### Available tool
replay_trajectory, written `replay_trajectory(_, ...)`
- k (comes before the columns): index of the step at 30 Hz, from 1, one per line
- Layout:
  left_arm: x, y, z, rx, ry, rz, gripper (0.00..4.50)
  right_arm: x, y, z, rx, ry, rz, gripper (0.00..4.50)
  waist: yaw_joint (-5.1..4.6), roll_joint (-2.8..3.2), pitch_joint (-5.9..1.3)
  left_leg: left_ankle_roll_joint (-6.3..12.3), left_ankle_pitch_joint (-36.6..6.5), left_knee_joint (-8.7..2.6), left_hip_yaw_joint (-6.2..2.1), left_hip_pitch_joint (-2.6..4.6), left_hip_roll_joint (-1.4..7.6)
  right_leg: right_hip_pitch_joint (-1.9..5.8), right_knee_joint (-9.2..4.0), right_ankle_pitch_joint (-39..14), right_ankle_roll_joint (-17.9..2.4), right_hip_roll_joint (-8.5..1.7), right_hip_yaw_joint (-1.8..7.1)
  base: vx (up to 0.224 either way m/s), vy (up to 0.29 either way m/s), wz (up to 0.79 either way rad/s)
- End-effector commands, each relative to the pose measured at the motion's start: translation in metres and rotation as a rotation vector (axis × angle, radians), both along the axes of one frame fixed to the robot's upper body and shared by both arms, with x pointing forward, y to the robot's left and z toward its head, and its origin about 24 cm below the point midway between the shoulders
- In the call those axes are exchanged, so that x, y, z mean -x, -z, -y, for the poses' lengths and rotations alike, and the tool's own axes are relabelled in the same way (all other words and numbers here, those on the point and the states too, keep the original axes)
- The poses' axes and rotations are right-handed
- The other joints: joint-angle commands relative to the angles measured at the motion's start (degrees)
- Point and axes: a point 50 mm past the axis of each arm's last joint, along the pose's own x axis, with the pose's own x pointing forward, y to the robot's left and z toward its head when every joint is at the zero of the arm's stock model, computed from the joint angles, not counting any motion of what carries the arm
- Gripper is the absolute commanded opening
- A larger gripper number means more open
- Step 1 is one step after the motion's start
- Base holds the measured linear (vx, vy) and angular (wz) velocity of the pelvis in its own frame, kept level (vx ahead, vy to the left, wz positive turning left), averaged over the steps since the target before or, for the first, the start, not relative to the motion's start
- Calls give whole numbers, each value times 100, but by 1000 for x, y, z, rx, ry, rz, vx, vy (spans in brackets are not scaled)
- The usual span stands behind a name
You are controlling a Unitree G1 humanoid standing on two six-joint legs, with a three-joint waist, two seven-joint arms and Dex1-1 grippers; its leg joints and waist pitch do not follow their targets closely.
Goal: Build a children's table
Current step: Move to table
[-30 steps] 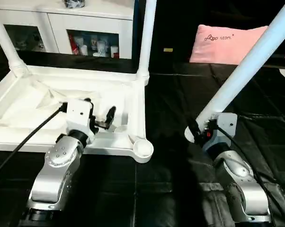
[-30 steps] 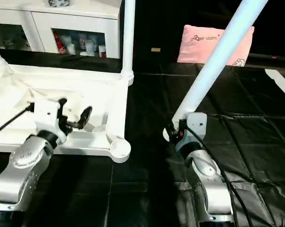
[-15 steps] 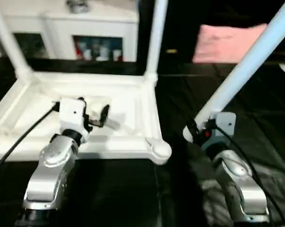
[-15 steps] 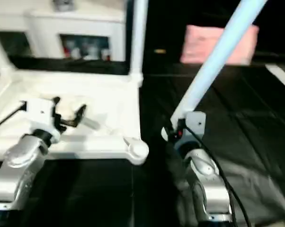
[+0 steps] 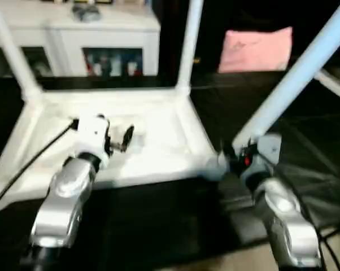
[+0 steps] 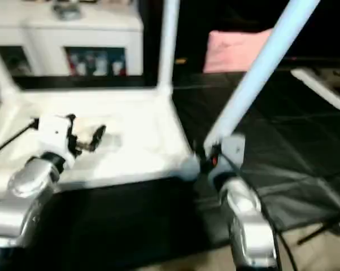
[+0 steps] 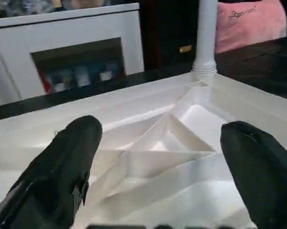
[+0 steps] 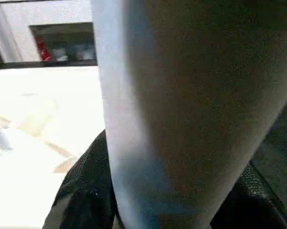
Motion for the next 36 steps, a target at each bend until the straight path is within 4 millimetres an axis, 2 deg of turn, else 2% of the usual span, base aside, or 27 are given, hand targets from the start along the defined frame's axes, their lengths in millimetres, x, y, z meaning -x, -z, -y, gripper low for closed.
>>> replay_trajectory(1, -1, -1, 6, 5, 7, -1, 450, -5, -8, 10, 16, 17, 37, 195, -11, 225, -360, -721, -2679, -1243, -838, 348, 1134, -243, 55, -449, 86, -114, 44, -96, -62, -1)
replay_trajectory(3, -2, 0, 5, 8, -17, -8, 450, -7, -10, 9, 22, 4, 42, 195, -10, 133, -380, -201, -2727, -1214, -833, 360, 956, -160, -199, -393, -139, -216, 152, -95, -92, -5)
replay_trajectory(4, -2, 0, 5, 10, -20, -9, 450, -7, -11, 9, 23, 2, 43, 195, -4, -33, -382, 135, -2472, -1079, -683, 236, 702, -24, -597, -337, -429, -380, 300, -87, -178, -11)
replay_trajectory(5, -3, 0, 3, 19, -40, -16, 450, -7, -11, 9, 35, -12, 45, 195, 110, -208, -358, 144, -1956, -591, -213, -84, 311, 132, -1183, -933, -943, -903, 536, -87, -178, -11)
replay_trajectory(6, -3, 1, 3, 26, -50, -19, 450, -7, -11, 9, 37, -14, 46, 195, 110, -208, -358, 144, -1956, -591, -213, -84, 311, 132, -1183, -933, -943, -903, 536, -85, -204, -10)
replay_trajectory(7, -3, 1, 2, 50, -63, -19, 450, -7, -11, 9, 36, -13, 45, 195, 385, -408, -416, 131, 22, -143, 34, -161, 254, 233, -1223, -1208, -106, -1088, 701, -71, -193, -14)
replay_trajectory(8, -3, 1, 1, 80, -79, -22, 450, -8, -11, 10, 33, -9, 44, 195, 393, -451, -371, 106, 296, -218, 76, -218, 234, 222, -1198, -1193, 254, -971, 609, -71, -193, -14)
replay_trajectory(9, -3, 1, 1, 86, -83, -22, 450, -8, -11, 10, 32, -8, 44, 195, 462, -340, -413, 13, 433, -397, 80, -193, 362, 239, -1080, -782, 401, -855, 566, -45, -156, -15)
replay_trajectory(10, -2, 1, 1, 78, -80, -26, 450, -8, -12, 11, 32, -10, 44, 195, 440, -312, -419, -1, 248, -553, 79, -91, 473, 161, -950, -92, 362, -630, 444, -39, -109, -6)
replay_trajectory(12, -2, 1, 1, 75, -82, -24, 450, -9, -12, 12, 33, -11, 44, 195, 396, -207, -411, -93, 81, -636, 95, -43, 573, 133, -914, 196, 42, -536, 363, -36, -88, -4)
replay_trajectory(13, -1, 1, 0, 79, -88, -24, 450, -10, -13, 12, 35, -13, 44, 195, 360, -216, -369, -172, -413, -706, 108, 52, 700, 73, -903, 254, -410, -489, 334, 0, 0, 0)
replay_trajectory(16, 0, 1, -2, 106, -109, -18, 450, -12, -14, 13, 40, -23, 46, 195, 376, -200, -312, -265, -1023, -789, 180, 120, 784, 51, -963, -505, -737, -534, 335, 0, 0, 0)
replay_trajectory(19, 0, 0, -2, 77, -116, -10, 450, -13, -15, 11, 123, -40, 65, 195, 407, -203, -321, -434, -1170, -810, 230, 163, 816, 35, -988, -688, -657, -549, 355, 0, 0, 0)
replay_trajectory(21, 0, 0, -2, 78, -120, -13, 450, -15, -15, 13, 157, -17, 66, 195, 390, -170, -323, -626, -1206, -850, 184, 217, 887, 9, -946, -450, -620, -440, 297, 0, 0, 0)
replay_trajectory(22, 0, 0, -1, 71, -117, -19, 450, -17, -15, 15, 162, 7, 59, 195, 349, -115, -329, -352, -1400, -1034, -200, -34, 773, 219, -784, -16, -727, -362, -85, 0, 0, 0)
replay_trajectory(24, 0, 1, 0, 63, -112, -21, 450, -17, -14, 15, 152, 10, 51, 195, 252, 26, -350, -80, -1963, -1103, -649, 191, 964, 74, -592, -40, -854, -196, -192, -2, -15, 22)
replay_trajectory(25, 0, 1, 1, 59, -110, -23, 450, -17, -14, 16, 146, 8, 50, 195, 54, 88, -339, 527, -2165, -1262, -1233, 300, 1057, -27, -209, -755, -1155, -63, -153, -7, -76, 51)
replay_trajectory(26, 0, 2, 1, 60, -110, -25, 450, -17, -15, 16, 135, 8, 52, 195, 46, 42, -334, 619, -2170, -1308, -1395, 321, 991, -84, -133, -888, -1232, -25, -98, -7, -76, 51)
replay_trajectory(27, 0, 2, 1, 71, -116, -28, 450, -16, -15, 17, 116, 6, 53, 195, 5, 6, -339, 615, -1989, -1260, -1253, 426, 1203, -188, -155, -779, -1198, -156, 102, -5, -139, 40)
replay_trajectory(29, 0, 4, 0, 97, -128, -41, 450, -15, -15, 18, 87, 10, 48, 195, 96, -198, -283, 857, -1647, -1059, -854, 142, 724, -22, -672, -360, -1767, -440, 404, 0, -203, 29)
replay_trajectory(30, 0, 4, -1, 99, -133, -42, 450, -15, -14, 17, 76, -3, 36, 195, 174, -332, -242, 634, -1441, -699, -535, -59, 329, 89, -1119, -653, -2050, -660, 524, 24, -223, 6)
replay_trajectory(31, 0, 3, -1, 96, -133, -40, 450, -14, -13, 16, 70, -13, 32, 195, 523, -519, -310, 281, -322, 313, 142, -261, -12, 371, -1275, -599, -1029, -801, 583, 15, -220, -2)
replay_trajectory(32, 0, 3, -1, 91, -131, -39, 450, -14, -14, 15, 64, -18, 32, 195, 549, -572, -259, 161, -134, 275, 175, -301, -35, 360, -1193, -330, -110, -721, 582, 15, -220, -2)
replay_trajectory(33, 0, 3, -1, 89, -129, -39, 450, -14, -13, 13, 64, -23, 30, 195, 607, -564, -263, 85, 77, 79, 167, -252, 36, 433, -1159, 9, 1249, -726, 561, -11, -214, -2)
replay_trajectory(34, 0, 3, -1, 88, -127, -41, 450, -14, -13, 12, 66, -25, 28, 195, 621, -469, -305, 201, 78, -128, 108, -169, 144, 490, -1140, 530, 1933, -659, 518, -8, -168, -3)
replay_trajectory(35, 0, 3, -1, 81, -127, -41, 450, -14, -13, 10, 60, -33, 27, 195, 634, -358, -333, 291, 66, -253, 47, -122, 269, 511, -1130, 869, 1989, -652, 447, -8, -168, -3)
replay_trajectory(36, 0, 2, -2, 81, -126, -36, 450, -13, -12, 9, 48, -39, 26, 195, 627, -157, -448, 572, 153, -439, -174, 103, 797, 398, -967, 1566, 1854, -629, 291, -7, -105, 5)
